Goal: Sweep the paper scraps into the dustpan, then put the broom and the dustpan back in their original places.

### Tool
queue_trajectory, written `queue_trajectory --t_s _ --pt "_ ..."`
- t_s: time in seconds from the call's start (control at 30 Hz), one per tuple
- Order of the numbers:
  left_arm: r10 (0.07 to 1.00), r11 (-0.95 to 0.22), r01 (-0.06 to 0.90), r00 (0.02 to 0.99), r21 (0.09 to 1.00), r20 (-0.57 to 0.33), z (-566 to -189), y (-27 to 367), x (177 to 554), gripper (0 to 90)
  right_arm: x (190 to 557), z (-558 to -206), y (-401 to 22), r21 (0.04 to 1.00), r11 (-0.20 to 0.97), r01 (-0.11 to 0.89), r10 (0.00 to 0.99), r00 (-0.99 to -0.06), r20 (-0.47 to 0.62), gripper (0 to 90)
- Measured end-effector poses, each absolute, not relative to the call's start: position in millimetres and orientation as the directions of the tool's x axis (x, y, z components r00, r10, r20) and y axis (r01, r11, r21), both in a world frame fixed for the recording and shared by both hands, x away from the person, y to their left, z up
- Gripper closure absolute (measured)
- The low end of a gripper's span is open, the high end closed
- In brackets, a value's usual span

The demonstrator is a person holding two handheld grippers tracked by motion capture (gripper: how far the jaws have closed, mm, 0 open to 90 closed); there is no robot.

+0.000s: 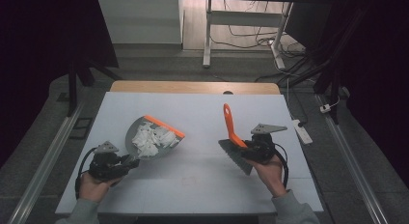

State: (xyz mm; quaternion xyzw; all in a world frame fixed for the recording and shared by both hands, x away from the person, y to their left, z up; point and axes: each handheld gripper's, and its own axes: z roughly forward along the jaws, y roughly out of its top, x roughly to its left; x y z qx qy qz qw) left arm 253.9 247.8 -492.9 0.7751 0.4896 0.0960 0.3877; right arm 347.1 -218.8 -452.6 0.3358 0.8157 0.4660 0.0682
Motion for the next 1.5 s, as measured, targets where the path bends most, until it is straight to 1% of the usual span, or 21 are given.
queue_trajectory --t_s 0.23,0.37,0.73,0.97,1.5 --pt "0.868 -0.167 0.701 0.438 0.694 -0.233 -493.2 246.5 249.5 62.0 346.2 -452.4 -226.6 0.805 0.332 0.492 0.616 -0.759 0.209 70.3" --pt "0.888 -0.15 0.714 0.401 0.684 -0.224 -494.2 242.9 248.7 62.0 345.9 -453.7 -233.8 0.804 0.312 0.507 0.621 -0.749 0.232 70.3" --pt "0.92 -0.103 0.728 0.329 0.678 -0.212 -497.6 236.3 249.1 62.0 348.1 -454.2 -246.0 0.787 0.295 0.542 0.622 -0.734 0.272 70.3" --pt "0.931 -0.072 0.739 0.291 0.67 -0.221 -501.6 239.0 250.4 62.0 346.8 -456.4 -248.3 0.776 0.289 0.561 0.619 -0.727 0.296 70.3" --pt "0.956 -0.015 0.77 0.198 0.638 -0.216 -514.0 237.7 262.9 62.0 343.9 -471.2 -246.2 0.741 0.31 0.595 0.627 -0.715 0.311 70.3"
